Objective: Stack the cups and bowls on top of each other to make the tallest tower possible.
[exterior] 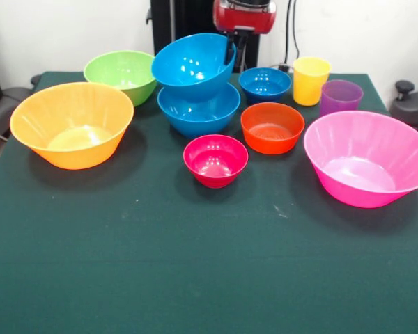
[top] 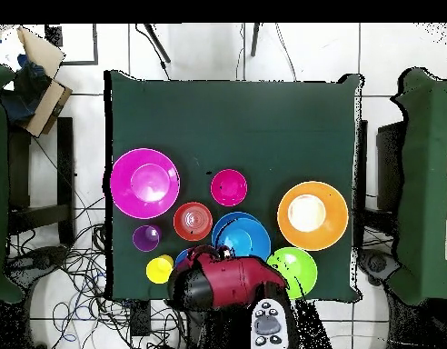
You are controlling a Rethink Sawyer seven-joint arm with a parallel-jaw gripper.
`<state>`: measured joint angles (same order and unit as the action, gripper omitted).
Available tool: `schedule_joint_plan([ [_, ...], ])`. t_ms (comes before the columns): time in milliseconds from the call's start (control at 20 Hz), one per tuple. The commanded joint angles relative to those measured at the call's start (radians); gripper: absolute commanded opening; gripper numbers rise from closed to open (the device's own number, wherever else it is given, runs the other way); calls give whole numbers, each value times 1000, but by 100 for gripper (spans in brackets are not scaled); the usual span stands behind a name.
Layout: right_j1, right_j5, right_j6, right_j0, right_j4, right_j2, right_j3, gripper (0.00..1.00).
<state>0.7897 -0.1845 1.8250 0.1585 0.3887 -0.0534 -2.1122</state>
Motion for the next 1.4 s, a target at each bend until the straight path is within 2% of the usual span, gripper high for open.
schedule_joint_plan([
  [50, -48, 73, 197, -16, -49, 26, -38, 0],
  [650, -105, 119, 138, 72, -21, 73, -23, 0],
  [850, -123, 155, 142, 75, -13, 69, -28, 0],
  [1400, -126, 165, 147, 55, -25, 54, -29, 0],
])
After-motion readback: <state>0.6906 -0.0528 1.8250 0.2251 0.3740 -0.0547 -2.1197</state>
